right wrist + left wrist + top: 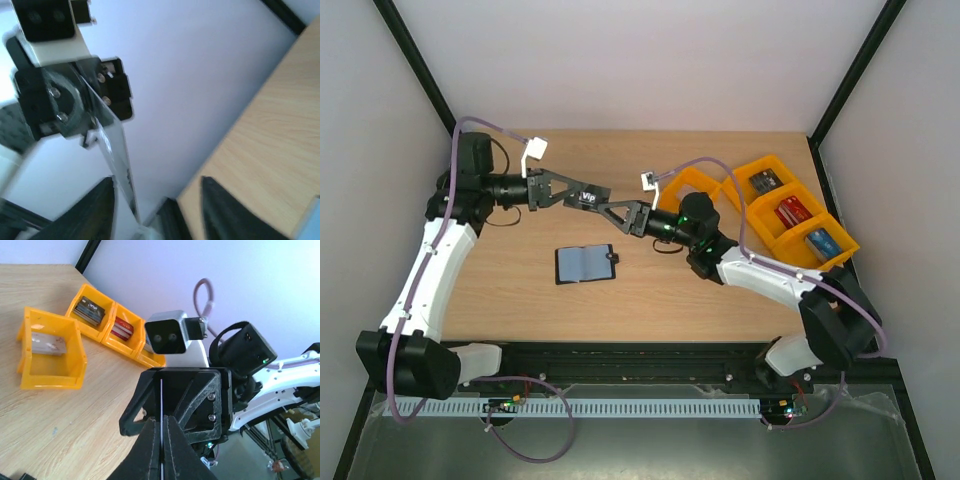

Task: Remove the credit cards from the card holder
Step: Place the credit card in the storage box.

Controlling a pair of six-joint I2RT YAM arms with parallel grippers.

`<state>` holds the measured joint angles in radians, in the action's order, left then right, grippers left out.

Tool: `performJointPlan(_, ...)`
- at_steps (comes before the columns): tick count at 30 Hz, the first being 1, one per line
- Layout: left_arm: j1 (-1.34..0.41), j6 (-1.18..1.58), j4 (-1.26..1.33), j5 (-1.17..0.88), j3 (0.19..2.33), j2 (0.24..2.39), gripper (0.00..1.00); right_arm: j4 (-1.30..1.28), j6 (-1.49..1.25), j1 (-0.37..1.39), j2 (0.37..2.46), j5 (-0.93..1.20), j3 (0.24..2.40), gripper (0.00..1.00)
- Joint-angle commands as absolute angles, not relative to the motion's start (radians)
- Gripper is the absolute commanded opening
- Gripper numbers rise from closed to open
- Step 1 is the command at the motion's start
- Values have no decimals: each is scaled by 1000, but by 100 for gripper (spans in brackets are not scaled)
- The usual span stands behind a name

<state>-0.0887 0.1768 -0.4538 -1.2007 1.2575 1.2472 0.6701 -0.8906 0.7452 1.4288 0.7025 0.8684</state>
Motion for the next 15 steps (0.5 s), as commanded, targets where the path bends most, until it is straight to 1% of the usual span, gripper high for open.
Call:
performJointPlan(1,-94,314,-346,-1197,1244,1255,2,1134,-1175,768,1477,658,857,34)
performJointPlan(2,-94,316,-344,-1196,1242,1255,2,1142,-1183,772,1488,654,861,28)
performJointPlan(5,-95,323,-337,-1197,1234,1256,2,1165,-1204,776,1509,642,862,4)
performJointPlan(6,-94,325,-336,-1194,1233,1256,2,1170,-1208,776,1507,635,857,2)
performJointPlan(8,-92,324,-342,-1157,1228,1255,2,1130,-1197,773,1493,605,850,2)
performJointPlan(9,-90,330,-352,-1110,1224,1253,13,1066,-1187,764,1474,574,851,2)
performJointPlan(10,-85,329,-363,-1059,1215,1250,49,982,-1178,744,1455,528,852,2)
performJointPlan(11,-75,324,-374,-1002,1204,1246,88,821,-1166,698,1426,489,856,2)
performJointPlan(12,-65,321,-379,-942,1184,1240,98,673,-1150,649,1397,453,863,2)
performJointPlan(15,-9,350,-350,-845,1094,1223,99,251,-1005,447,1312,350,901,2)
